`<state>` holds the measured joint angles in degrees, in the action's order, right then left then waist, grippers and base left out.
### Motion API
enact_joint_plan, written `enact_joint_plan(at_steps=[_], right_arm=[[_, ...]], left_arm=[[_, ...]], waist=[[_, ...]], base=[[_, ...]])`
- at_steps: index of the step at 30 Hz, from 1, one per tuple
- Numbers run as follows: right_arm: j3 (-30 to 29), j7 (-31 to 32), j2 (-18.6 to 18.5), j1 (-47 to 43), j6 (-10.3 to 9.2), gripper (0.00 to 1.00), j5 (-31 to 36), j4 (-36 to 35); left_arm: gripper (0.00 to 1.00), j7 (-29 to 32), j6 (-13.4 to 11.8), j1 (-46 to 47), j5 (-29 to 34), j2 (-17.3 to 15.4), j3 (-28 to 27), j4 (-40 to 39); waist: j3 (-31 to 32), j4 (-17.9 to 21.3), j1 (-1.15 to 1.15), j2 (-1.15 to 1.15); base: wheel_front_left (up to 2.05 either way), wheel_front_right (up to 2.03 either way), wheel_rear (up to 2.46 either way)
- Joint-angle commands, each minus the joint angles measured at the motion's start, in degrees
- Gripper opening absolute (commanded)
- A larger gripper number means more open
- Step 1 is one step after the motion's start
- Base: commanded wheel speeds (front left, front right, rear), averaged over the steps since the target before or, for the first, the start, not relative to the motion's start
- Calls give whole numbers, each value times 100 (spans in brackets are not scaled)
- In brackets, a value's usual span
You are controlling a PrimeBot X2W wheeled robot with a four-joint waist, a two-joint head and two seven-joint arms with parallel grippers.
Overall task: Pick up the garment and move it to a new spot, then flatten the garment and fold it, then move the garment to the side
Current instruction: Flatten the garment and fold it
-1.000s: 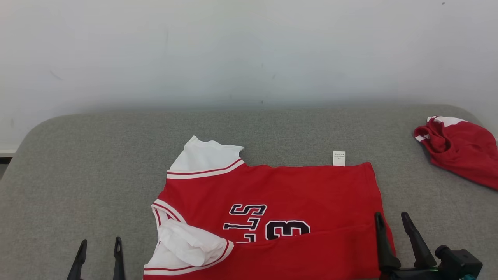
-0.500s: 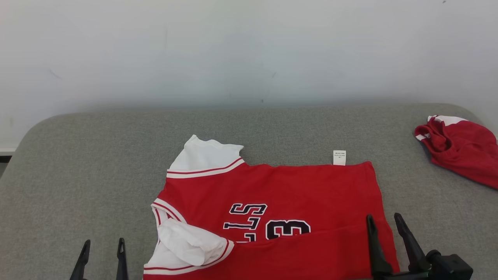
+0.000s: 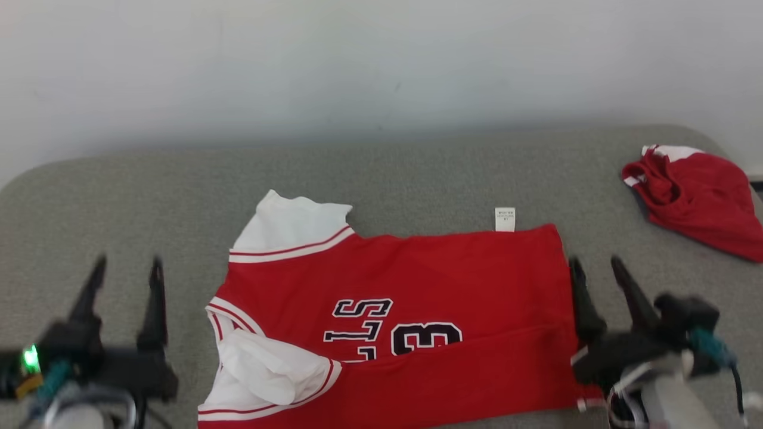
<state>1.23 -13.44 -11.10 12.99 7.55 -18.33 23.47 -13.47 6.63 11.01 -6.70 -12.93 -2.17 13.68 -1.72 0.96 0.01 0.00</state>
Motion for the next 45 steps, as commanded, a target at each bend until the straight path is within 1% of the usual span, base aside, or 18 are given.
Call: enact_joint_plan(at_steps=[1,5,7,8,9,10,11,13,16,18,23,25,27,32,35,37,41,45], right_arm=[[68,1,-24,310,-16,100,-53,130],[190,163,-127,1281,-16,100,-89,753],[251,249,-109,1739,-16,100,-118,1048],[299,295,-102,1974,-16,100,-123,1186],[354,340,-101,2183,-16,100,-122,1325],[417,368,-90,2404,-16,100,-156,1433],[463,370,-94,2592,-16,100,-168,1538],[556,398,-129,2915,-16,100,-209,1777],[735,441,-92,3380,-16,100,-275,2040],[860,441,-55,3610,-16,100,-330,2181],[1181,417,-47,3951,-16,100,-476,2422],[1266,421,-52,3996,-16,100,-496,2449],[1502,454,-81,4067,-16,100,-575,2501],[1791,493,-155,4130,-16,100,-691,2454],[2033,640,-172,4150,-16,100,-831,2387],[2198,779,-182,4175,-16,100,-942,2317],[2482,1038,-228,4186,-16,100,-1144,2167],[2668,1317,-290,4158,-16,100,-1330,2090]], left_arm=[[100,78,44,360,-96,-72,63,82],[100,397,83,1427,-255,-425,327,391],[100,585,77,1940,-455,-527,465,604],[100,770,80,2154,-533,-622,558,734],[100,834,82,2403,-561,-743,742,783],[100,893,80,2687,-725,-808,824,830],[100,1015,76,2872,-876,-876,917,941],[100,1147,77,3265,-959,-1101,1236,1137],[100,1303,78,3767,-1174,-1344,1515,1462],[100,1379,78,4009,-1355,-1416,1689,1707],[100,1653,78,4324,-1722,-1524,2190,2251],[100,1656,79,4348,-1750,-1538,2296,2311],[100,1684,79,4409,-1981,-1631,2535,2530],[100,1748,79,4512,-2144,-1717,2803,2770],[100,1759,79,4589,-2223,-1788,2935,2954],[100,1758,79,4630,-2162,-1867,3030,3101],[100,1882,79,4719,-2280,-1841,3124,3392],[100,1920,79,4794,-2376,-1807,3197,3505]], waist=[[-412,190,-1,0],[-914,372,-1,0],[-1155,456,-1,0],[-1283,511,-1,0],[-1423,567,-1,0],[-1568,622,-1,0],[-1700,674,-1,0],[-1918,745,-1,0],[-2216,886,-1,0],[-2353,969,-1,0],[-2498,1100,-1,0],[-2505,1124,-1,0],[-2501,1198,-1,0],[-2476,1289,-1,0],[-2465,1353,-1,0],[-2468,1390,-1,0],[-2458,1427,-1,0],[-2420,1411,-1,0]], base=[[0,0,0],[0,0,0],[0,0,0],[0,0,0],[0,0,0],[0,0,0],[0,0,0],[0,0,0],[0,0,0],[0,0,0],[0,0,0],[0,0,0],[0,0,0],[0,0,0],[0,0,0],[0,0,0],[0,0,0],[0,0,0]])
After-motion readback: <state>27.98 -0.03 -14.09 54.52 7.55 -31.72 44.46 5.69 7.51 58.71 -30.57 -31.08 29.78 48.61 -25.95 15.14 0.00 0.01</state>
